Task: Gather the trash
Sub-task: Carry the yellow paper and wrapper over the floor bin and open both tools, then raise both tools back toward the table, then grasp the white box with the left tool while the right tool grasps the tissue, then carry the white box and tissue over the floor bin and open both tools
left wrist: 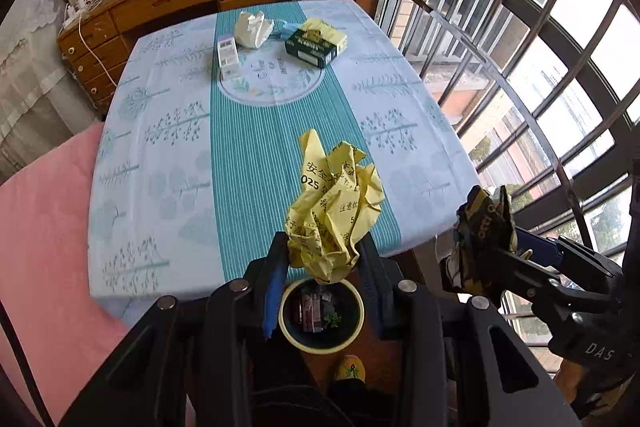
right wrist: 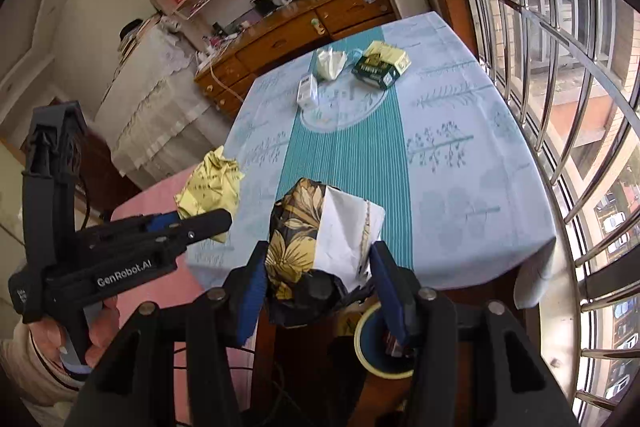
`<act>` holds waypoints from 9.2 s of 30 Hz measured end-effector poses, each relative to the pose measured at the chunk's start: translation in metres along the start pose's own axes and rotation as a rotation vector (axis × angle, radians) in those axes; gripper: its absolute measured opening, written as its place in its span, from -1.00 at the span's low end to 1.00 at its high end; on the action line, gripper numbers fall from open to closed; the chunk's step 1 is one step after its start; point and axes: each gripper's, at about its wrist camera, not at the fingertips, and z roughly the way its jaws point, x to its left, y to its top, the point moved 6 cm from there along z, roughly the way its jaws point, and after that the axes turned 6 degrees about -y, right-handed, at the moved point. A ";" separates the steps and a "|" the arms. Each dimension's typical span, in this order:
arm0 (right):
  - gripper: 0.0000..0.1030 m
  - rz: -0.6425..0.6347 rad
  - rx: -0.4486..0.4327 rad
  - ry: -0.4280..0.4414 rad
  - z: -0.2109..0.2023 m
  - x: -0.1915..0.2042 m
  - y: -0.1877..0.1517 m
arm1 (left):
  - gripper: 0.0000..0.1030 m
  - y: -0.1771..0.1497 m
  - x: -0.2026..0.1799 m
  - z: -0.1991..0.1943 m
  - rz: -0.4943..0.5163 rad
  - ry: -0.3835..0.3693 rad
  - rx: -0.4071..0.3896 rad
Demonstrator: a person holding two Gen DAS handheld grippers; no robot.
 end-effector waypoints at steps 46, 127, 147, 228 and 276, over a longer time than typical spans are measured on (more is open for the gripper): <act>0.52 0.160 0.552 -0.251 0.375 -0.120 -0.266 | 0.53 -0.269 0.111 0.342 -0.290 0.007 0.312; 0.53 -0.081 -0.204 -0.090 -0.027 0.016 0.067 | 0.65 0.033 0.012 -0.090 -0.115 0.207 -0.327; 0.52 0.008 -0.127 -0.223 0.118 0.040 0.208 | 0.65 0.208 0.173 0.050 -0.140 -0.002 -0.117; -0.57 0.021 -0.049 0.059 0.087 0.007 0.103 | -0.29 0.081 0.087 0.021 -0.188 0.045 -0.083; -0.56 0.076 0.434 -0.303 0.276 -0.143 -0.251 | -0.26 -0.234 0.059 0.304 -0.140 0.104 0.410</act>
